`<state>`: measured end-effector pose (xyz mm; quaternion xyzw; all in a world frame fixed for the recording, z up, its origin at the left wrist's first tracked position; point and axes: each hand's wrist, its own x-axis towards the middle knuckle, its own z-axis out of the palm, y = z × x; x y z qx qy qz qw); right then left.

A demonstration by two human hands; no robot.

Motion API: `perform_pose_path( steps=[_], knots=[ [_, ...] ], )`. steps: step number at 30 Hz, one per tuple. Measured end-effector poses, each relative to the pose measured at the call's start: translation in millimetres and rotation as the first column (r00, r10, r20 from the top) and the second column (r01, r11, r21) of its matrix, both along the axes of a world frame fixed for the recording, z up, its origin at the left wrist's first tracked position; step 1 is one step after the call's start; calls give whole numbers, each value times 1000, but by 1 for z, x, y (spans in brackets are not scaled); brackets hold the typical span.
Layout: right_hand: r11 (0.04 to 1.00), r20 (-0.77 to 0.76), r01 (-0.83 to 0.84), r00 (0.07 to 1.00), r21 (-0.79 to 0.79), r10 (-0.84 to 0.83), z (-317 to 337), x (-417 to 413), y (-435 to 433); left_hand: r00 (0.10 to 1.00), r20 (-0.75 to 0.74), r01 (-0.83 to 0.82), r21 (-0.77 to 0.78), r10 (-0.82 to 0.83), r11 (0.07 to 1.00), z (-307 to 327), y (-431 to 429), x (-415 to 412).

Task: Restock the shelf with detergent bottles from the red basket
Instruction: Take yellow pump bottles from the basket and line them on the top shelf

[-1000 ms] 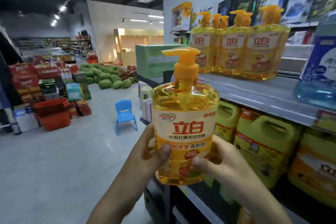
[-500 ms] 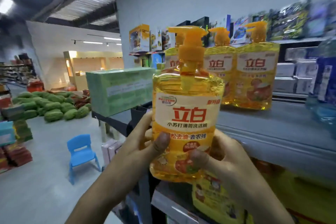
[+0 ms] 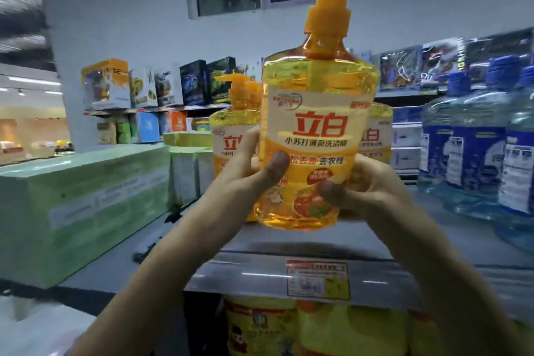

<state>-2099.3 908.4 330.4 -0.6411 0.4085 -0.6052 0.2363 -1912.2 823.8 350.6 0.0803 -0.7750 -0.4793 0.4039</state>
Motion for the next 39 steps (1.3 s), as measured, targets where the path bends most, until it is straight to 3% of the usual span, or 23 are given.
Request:
perform_pose_path(
  steps=[4,10,11,13,14,16,19,22,26,28,34,39],
  knots=[
    [993,58,91,994,75,-95,-5,-10,-14,995,62,82,-3,-82,997,0,-34,-18],
    [922,-4,280,957,269,-290,-14,-16,-18,985,145,81,119,-98,990,-26,-60,-34],
    [911,-9,298,951,284,-308,-14,-15,-19,985,166,25,97,-41,995,-26,-62,-37],
    [896,-32,325,943,303,-331,-13,-12,-22,942,285,-144,-134,177,980,-26,-61,-36],
    [888,-48,345,936,305,-347,-12,-11,-23,903,308,-210,-293,300,933,-26,-60,-32],
    [852,-117,432,902,297,-417,-13,-12,-25,849,205,-319,-535,487,782,-29,-64,-18],
    [791,-285,554,827,260,-485,-15,-15,-26,761,1,-553,-521,649,650,-34,-80,8],
    [796,-311,536,836,281,-452,-15,-13,-26,655,31,-675,-425,755,603,-33,-93,21],
    [749,-309,610,787,258,-534,-13,-9,-29,679,336,-541,-372,653,754,-33,-98,26],
    [711,-376,667,731,222,-569,-14,-4,-32,700,409,-474,-347,585,809,-35,-98,27],
    [647,-485,742,638,178,-598,-14,-5,-32,751,432,-405,-297,500,865,-41,-103,34],
    [650,-465,735,653,196,-598,-19,-12,-36,766,406,-392,-319,499,862,-47,-107,34]
  ],
)
